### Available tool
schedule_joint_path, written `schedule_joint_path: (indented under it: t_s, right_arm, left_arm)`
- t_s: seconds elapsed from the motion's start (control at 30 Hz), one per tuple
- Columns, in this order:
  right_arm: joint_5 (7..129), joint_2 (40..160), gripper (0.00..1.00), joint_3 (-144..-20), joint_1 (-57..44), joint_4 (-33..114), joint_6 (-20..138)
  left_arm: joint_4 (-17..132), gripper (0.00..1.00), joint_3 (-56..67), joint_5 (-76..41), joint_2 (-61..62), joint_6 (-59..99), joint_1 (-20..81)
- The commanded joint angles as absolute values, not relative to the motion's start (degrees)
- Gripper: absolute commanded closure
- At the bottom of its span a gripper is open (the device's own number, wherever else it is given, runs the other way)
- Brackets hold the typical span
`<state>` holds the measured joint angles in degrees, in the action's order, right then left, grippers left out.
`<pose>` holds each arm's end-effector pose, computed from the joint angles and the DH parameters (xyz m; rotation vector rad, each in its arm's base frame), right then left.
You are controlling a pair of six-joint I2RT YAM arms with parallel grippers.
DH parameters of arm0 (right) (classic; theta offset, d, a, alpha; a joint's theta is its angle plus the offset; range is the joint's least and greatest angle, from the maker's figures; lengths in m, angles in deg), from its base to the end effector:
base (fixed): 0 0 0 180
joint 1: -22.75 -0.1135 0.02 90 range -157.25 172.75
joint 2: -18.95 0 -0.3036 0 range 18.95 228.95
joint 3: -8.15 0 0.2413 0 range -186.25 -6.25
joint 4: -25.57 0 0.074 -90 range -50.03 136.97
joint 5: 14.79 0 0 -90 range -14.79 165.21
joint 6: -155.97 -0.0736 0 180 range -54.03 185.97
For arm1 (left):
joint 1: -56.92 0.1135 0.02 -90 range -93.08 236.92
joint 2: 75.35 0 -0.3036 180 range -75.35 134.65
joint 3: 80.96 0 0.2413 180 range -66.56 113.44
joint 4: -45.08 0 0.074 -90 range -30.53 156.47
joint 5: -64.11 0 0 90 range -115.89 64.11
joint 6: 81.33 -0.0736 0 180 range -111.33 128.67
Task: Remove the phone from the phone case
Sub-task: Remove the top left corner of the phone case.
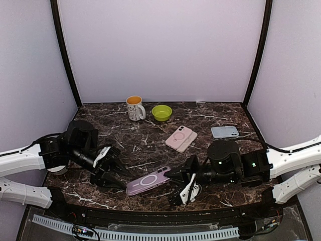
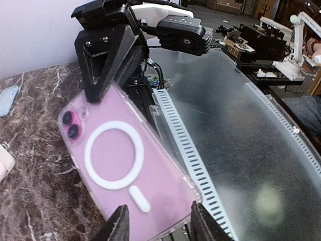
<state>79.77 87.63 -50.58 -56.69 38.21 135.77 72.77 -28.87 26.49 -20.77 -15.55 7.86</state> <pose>0.0577 0.2775 0.2980 -1.8791 0.5709 0.0321 0.0791 -0.1802 0.2906 1.6561 1.2736 -1.2143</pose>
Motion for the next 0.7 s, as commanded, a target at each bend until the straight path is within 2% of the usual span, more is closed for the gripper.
schedule_joint_path:
  t_s: [0.0, 0.2, 0.37, 0.67]
  right_arm:
    - [79.0, 85.5, 1.00, -49.6, -58.0, 30.8, 134.3]
    - [79.7, 84.8, 1.00, -48.6, -57.9, 30.5, 132.7]
    - [81.1, 84.9, 1.00, -48.2, -57.7, 28.6, 130.0]
    - [78.3, 83.6, 1.00, -45.7, -55.1, 21.0, 115.5]
  left_arm:
    - [75.5, 0.48, -25.4, 26.0, -21.0, -16.4, 9.0]
    - [77.5, 0.40, -23.6, 24.5, -21.8, -16.8, 9.9]
    - [78.6, 0.40, -23.2, 23.8, -23.3, -17.3, 10.1]
    - [72.6, 0.40, -27.5, 18.4, -30.1, -14.1, 10.1]
